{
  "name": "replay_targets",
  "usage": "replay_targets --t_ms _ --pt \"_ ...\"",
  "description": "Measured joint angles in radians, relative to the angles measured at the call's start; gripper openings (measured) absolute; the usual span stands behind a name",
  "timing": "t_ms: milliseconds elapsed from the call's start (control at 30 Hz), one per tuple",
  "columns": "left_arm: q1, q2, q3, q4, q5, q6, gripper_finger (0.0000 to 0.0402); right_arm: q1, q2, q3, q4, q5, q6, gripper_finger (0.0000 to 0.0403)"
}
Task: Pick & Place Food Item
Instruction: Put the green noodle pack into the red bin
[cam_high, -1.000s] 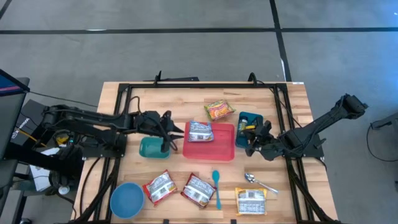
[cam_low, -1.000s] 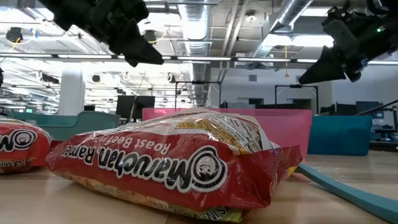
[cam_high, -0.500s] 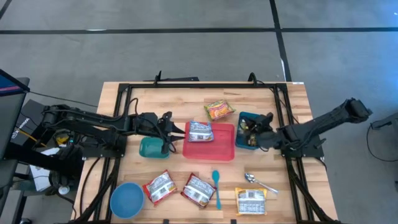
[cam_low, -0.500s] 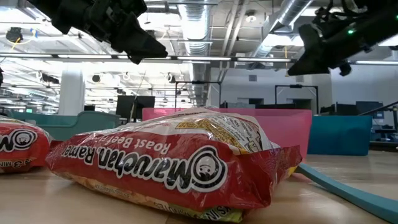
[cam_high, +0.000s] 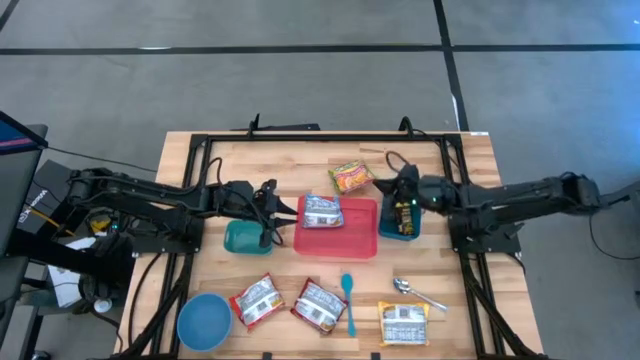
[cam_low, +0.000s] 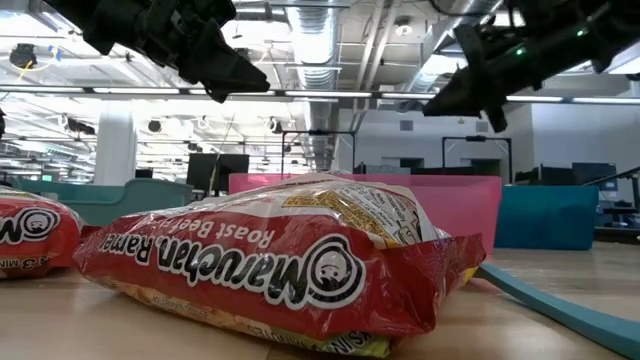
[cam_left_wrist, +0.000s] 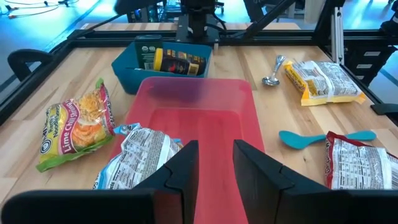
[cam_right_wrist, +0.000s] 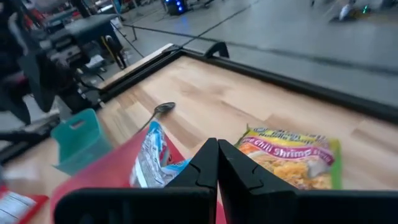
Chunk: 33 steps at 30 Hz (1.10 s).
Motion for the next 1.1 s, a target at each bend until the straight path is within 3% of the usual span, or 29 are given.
replay_targets --t_ms 500,833,1100 --pt "0.000 0.000 0.000 0.021 0.000 0.000 0.0092 -0.474 0.000 0.000 -0.001 -0.514 0.237 0.0000" --pt "0.000 0.000 0.000 0.023 0.000 0.000 0.0092 -0.743 0.018 0.002 -0.087 -0.723 0.261 0.0000" --pt "0.000 0.000 0.000 0.043 0.000 0.000 0.0092 -0.824 0.177 0.085 -0.271 -0.801 0.180 0.0000"
